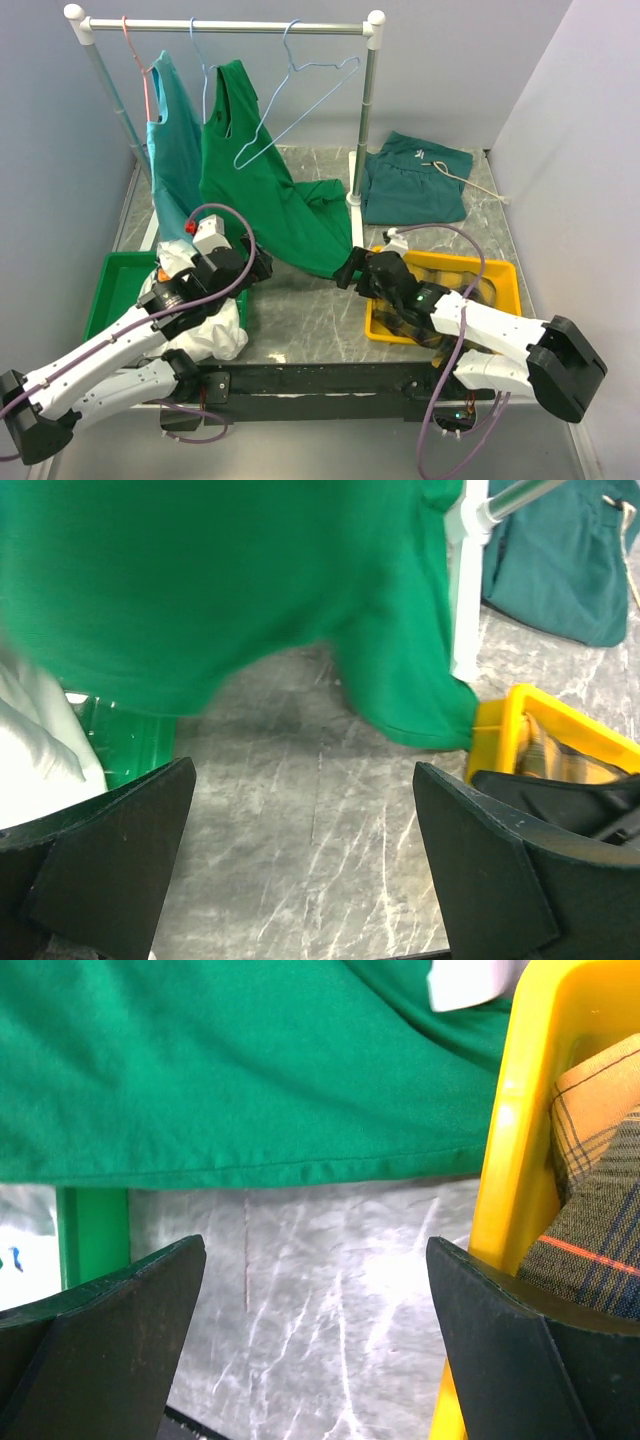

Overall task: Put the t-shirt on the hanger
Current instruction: Move the bin to the corner of the board.

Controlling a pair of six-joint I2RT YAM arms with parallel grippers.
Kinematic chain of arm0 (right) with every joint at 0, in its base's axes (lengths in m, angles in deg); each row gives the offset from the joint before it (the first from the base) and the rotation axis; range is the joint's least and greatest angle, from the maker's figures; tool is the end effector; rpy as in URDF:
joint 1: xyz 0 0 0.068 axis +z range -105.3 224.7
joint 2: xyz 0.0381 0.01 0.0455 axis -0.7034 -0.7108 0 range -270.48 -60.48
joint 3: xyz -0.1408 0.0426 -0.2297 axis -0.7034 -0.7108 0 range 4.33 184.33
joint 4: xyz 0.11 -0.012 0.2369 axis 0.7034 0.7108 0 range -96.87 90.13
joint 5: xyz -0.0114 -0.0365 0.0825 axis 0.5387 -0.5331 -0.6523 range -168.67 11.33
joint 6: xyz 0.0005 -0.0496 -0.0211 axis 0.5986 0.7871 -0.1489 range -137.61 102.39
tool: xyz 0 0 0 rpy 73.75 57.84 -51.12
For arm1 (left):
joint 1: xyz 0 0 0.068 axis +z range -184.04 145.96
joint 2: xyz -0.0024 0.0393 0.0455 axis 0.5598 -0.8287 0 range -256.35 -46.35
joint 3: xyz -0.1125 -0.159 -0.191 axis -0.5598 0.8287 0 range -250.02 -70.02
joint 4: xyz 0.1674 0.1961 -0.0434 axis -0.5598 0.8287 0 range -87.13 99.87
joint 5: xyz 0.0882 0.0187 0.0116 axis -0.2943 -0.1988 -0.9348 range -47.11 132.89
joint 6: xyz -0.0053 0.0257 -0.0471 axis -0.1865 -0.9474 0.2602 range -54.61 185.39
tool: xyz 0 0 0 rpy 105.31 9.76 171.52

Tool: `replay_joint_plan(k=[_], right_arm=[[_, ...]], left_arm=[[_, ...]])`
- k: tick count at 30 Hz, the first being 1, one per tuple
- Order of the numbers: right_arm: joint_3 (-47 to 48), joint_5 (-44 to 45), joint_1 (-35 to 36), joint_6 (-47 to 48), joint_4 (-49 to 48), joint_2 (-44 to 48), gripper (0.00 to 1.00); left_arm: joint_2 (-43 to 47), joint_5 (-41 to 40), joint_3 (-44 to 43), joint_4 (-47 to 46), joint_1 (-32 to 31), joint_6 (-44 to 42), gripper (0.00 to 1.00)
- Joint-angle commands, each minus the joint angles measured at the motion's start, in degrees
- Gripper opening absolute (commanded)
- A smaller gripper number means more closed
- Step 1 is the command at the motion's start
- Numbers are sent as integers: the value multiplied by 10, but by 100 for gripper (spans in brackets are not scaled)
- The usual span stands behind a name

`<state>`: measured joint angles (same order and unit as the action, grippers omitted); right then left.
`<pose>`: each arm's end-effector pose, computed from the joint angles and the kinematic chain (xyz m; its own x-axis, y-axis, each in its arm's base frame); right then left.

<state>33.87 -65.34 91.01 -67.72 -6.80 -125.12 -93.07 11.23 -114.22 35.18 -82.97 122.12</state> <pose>0.1653 0.1612 0.1977 -0.6951 0.3533 -0.6262 -0.0624 0.8380 0.5420 0.1272 -0.1174 0.2953 -0.5057 -0.5029 -0.7010 -0.1170 0.8450 -0.5218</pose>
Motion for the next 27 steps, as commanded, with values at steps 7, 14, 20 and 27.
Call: replay_joint_plan(k=[7,14,20,27], right_arm=[[-39,-16,-78,12,86,21,100],[-33,18,-90,12,114,69,100],[-21,7,-90,16,100,28,100],[-14,8,-90,18,98,22,100]], left_arm=[[-4,88,14,-68,89,-30,96],[-32,157,14,-131,97,-79,96],[-71,149,23,-180,32,-66,96],[-122,42,78,-275,-71,54,96]])
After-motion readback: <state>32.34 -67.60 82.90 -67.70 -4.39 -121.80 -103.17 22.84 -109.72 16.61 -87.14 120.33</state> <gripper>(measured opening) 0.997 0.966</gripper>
